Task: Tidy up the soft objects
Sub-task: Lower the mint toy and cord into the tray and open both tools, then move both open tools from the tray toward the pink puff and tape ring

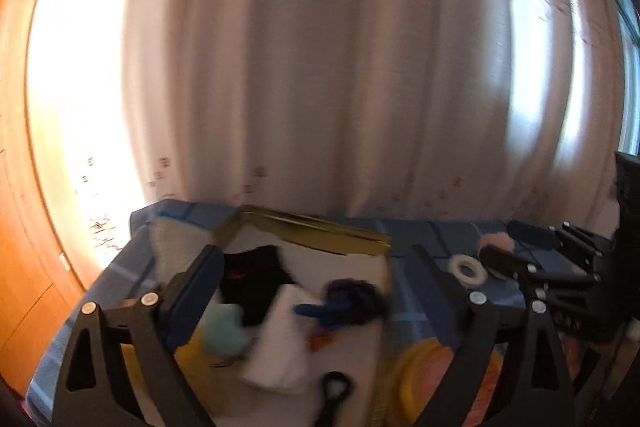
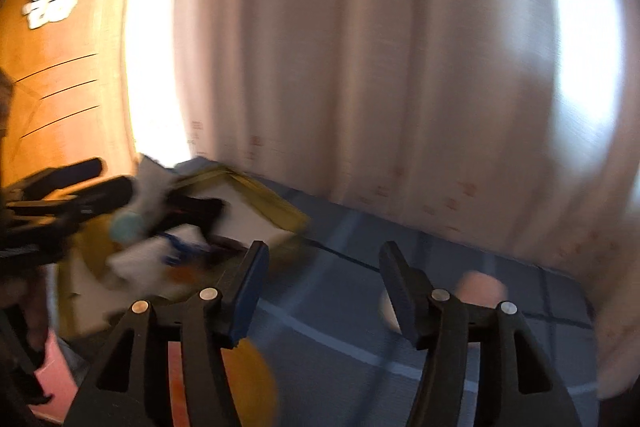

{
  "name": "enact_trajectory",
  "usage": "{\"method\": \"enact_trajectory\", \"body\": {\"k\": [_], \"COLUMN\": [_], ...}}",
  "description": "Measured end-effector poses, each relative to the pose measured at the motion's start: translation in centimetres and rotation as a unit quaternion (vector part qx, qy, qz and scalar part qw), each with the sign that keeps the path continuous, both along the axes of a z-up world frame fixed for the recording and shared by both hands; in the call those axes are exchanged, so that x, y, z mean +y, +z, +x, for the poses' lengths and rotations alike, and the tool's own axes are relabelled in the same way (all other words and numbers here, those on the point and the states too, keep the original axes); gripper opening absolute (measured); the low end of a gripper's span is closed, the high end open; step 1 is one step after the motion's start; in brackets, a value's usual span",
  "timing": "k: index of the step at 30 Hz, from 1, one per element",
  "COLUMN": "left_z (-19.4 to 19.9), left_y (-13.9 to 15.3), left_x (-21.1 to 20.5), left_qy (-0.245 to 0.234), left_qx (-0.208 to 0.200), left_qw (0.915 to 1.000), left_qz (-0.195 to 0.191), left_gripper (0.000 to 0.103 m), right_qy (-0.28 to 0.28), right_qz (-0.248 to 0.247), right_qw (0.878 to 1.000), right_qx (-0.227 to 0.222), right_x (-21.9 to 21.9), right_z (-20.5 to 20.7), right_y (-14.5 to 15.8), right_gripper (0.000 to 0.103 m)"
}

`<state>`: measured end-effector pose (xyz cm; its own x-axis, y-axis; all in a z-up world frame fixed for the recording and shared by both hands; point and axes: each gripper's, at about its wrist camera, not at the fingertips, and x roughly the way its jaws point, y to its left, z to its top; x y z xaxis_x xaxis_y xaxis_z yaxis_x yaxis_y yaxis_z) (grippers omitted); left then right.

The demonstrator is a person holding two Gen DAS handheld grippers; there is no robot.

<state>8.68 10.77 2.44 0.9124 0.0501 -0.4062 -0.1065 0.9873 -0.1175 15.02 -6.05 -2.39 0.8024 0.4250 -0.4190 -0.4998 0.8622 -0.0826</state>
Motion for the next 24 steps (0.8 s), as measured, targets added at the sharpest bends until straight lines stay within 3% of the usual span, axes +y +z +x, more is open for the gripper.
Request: {"method": "enact_trajectory", "body": {"k": [5, 10, 15, 20, 24], "left_z": [2.8, 6.6, 10.4, 14.1, 15.8], "left_y": [0.8, 1.3, 1.2, 1.2, 0.6], "left_x": [-3.7, -7.8, -10.9, -11.5, -12.8], "left_qy": [-0.065, -0.12, -0.152, -0.165, -0.174], "left_qx": [0.033, 0.082, 0.135, 0.176, 0.196], "left_qw": [0.9973, 0.989, 0.9764, 0.969, 0.9629], "left_qz": [-0.005, 0.03, 0.073, 0.054, 0.066], "left_gripper": [0.098, 0.098, 0.098, 0.098, 0.098], "right_qy": [-0.086, -0.128, -0.136, -0.135, -0.144], "right_qz": [0.022, 0.038, 0.042, 0.039, 0.032], "right_qw": [0.996, 0.989, 0.985, 0.982, 0.979], "right_qx": [0.033, 0.071, 0.102, 0.122, 0.139], "right_x": [-6.1, -9.4, -9.7, -9.0, -8.9], "right_z": [2.8, 5.4, 7.7, 9.9, 11.1], "right_y": [-0.6, -1.5, -2.4, -3.5, -4.6], "right_gripper": [0.063, 0.066, 0.066, 0.066, 0.066]}}
